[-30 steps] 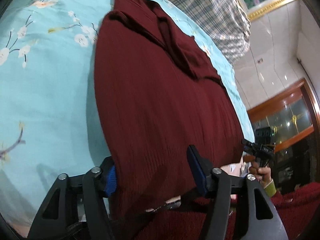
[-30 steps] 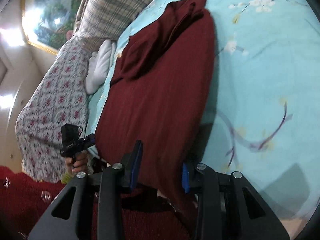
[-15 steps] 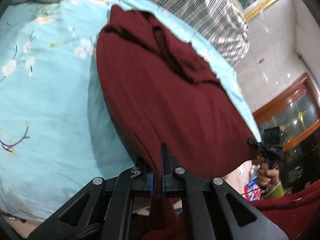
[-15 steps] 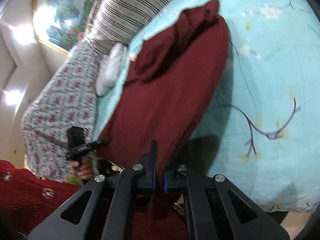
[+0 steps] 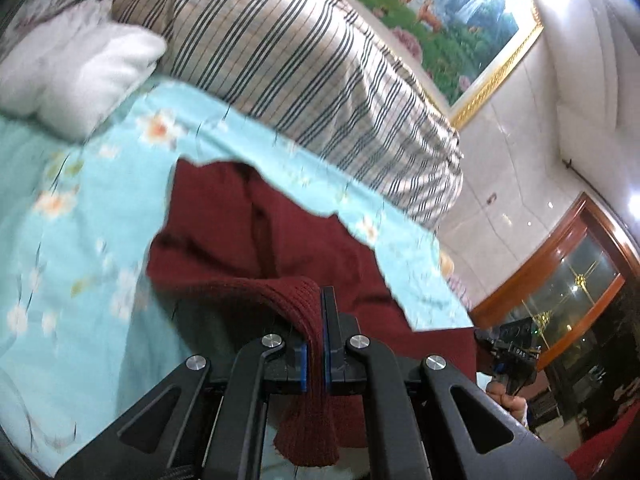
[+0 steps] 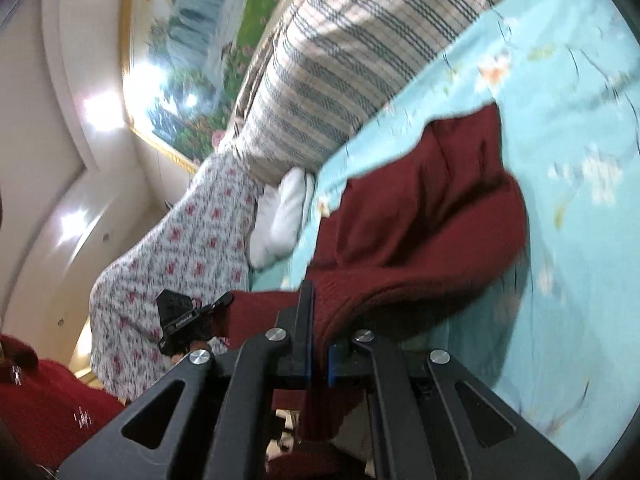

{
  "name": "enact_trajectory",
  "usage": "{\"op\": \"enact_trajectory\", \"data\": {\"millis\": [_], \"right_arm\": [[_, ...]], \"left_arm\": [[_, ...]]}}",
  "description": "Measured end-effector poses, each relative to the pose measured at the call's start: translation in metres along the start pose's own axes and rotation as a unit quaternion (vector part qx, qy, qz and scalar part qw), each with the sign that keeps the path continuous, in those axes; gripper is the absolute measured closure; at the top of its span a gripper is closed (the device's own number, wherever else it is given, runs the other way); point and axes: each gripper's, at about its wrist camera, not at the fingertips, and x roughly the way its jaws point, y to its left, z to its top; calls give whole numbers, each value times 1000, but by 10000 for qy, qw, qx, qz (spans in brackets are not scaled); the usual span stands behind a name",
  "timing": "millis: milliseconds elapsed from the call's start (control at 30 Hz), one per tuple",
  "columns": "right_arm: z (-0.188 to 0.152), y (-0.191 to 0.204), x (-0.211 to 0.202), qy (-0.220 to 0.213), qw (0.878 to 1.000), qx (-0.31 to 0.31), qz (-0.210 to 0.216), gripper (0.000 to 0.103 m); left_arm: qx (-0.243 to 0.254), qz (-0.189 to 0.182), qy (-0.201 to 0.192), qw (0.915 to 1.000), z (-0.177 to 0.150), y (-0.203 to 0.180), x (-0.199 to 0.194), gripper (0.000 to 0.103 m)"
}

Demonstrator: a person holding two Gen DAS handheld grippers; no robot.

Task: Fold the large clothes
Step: 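Fold the sweater over lengthwise with both grippers and release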

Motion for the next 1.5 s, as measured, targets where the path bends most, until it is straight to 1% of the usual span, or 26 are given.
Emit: {"op": "enact_trajectory", "data": {"millis": [100, 167, 200, 233, 300, 367, 433, 467, 533, 600, 667, 767, 900, 1033, 1100, 1167, 1233, 1300, 1333, 1400, 1433, 1467, 1500], "right_arm": [[33, -3, 15, -162, 9999, -53, -22, 98], [60, -8, 30, -245, 9996, -121, -112, 98], [67, -10, 36, -256, 9995, -109, -157, 98], [81, -17, 47, -287, 9993, -54, -238, 98], [100, -30, 60, -320, 9989, 51, -337, 98], [118, -50, 78, -336, 9981, 281, -432, 98], [132, -68, 94, -340, 9965, 398, -644, 98], [140, -79, 104, -312, 9947, 440, -870, 98], [150, -103, 124, -201, 9902, 627, -1232, 98], [154, -120, 139, -75, 9852, 699, -1562, 98], [155, -139, 154, 71, 9800, 790, -1827, 98], [152, -158, 166, 202, 9749, 880, -2037, 98], [151, -163, 166, 204, 9748, 893, -2033, 98], [152, -160, 164, 250, 9739, 947, -2046, 96], [152, -153, 159, 215, 9738, 926, -2065, 94], [151, -140, 150, 57, 9748, 760, -2096, 87], [148, -127, 142, -77, 9767, 630, -2051, 72], [143, -113, 135, -157, 9790, 509, -1970, 70], [139, -104, 135, -116, 9812, 415, -1883, 70], [131, -92, 143, 65, 9857, 236, -1668, 70], [125, -84, 154, 330, 9875, 83, -1542, 70], [120, -80, 167, 618, 9867, -58, -1505, 70], [115, -78, 179, 844, 9840, -184, -1555, 70]], "left_arm": [[-47, 14, -183, 9998, 29, -2, 22, 100], [-31, 148, -268, 9995, 47, -3, 38, 100], [-63, 224, -304, 9993, 57, 0, 50, 100], [-130, 298, -322, 9990, 66, 5, 61, 100], [-251, 447, -377, 9980, 80, 15, 80, 100], [-465, 582, -436, 9963, 91, 32, 102, 100], [-666, 735, -435, 9941, 98, 51, 124, 100], [-753, 817, -400, 9930, 102, 61, 137, 100], [-912, 976, -290, 9906, 105, 80, 160, 100], [-1043, 1157, -167, 9877, 106, 99, 184, 100], [-1160, 1238, -78, 9855, 105, 114, 200, 100], [-1268, 1295, 53, 9834, 101, 133, 218, 100], [-1294, 1298, 157, 9829, 94, 143, 230, 99], [-1232, 1167, 241, 9852, 90, 134, 221, 97], [-1054, 1053, 258, 9885, 87, 119, 209, 91], [-863, 854, 260, 9923, 79, 100, 198, 78], [-656, 615, 364, 9953, 68, 80, 193, 77], [-429, 403, 558, 9967, 57, 59, 197, 77], [-332, 306, 710, 9965, 51, 49, 202, 75], [-153, 97, 1077, 9940, 39, 32, 222, 73], [-68, 79, 1220, 9925, 35, 27, 231, 72], [46, 146, 1385, 9902, 32, 23, 243, 72], [139, 269, 1475, 9886, 31, 21, 253, 72]]}}
